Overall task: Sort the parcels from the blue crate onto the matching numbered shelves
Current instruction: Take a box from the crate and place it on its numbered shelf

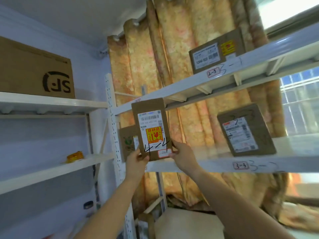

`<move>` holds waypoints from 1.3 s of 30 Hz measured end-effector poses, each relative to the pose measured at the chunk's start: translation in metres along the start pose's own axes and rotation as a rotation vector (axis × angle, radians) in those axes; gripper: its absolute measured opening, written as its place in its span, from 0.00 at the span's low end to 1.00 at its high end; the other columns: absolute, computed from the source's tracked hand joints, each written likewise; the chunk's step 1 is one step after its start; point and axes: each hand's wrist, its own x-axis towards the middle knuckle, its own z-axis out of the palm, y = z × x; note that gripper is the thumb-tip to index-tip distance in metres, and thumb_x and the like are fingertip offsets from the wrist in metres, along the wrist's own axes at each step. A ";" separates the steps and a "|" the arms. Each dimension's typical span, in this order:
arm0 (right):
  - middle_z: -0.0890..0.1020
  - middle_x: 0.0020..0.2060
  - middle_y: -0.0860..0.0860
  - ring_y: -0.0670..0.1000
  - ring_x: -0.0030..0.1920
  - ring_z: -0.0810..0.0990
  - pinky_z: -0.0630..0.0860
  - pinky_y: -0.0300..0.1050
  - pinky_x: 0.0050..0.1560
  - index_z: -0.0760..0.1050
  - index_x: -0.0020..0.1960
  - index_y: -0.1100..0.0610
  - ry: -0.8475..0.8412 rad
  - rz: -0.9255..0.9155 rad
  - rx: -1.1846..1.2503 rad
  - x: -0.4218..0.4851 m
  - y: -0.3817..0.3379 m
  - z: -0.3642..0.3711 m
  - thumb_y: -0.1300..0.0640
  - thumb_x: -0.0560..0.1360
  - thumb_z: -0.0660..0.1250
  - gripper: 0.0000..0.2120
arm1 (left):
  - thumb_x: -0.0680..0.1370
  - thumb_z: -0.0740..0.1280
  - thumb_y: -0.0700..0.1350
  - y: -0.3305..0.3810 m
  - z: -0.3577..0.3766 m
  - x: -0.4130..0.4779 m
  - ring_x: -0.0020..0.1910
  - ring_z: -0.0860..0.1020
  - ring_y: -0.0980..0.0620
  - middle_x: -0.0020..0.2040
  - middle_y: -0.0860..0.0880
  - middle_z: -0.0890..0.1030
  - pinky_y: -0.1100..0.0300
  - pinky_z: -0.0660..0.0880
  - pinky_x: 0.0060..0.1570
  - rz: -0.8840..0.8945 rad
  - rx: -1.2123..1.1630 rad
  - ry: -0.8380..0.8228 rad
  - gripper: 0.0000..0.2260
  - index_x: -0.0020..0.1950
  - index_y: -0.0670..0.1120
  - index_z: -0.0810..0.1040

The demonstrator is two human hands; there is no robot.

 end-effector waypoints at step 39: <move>0.83 0.56 0.53 0.50 0.56 0.81 0.78 0.52 0.59 0.79 0.61 0.58 0.506 0.560 -0.552 -0.328 0.092 -0.427 0.62 0.75 0.67 0.14 | 0.73 0.68 0.33 0.130 0.396 -0.261 0.56 0.79 0.43 0.58 0.46 0.81 0.48 0.76 0.60 -0.271 -0.491 -0.851 0.17 0.62 0.41 0.77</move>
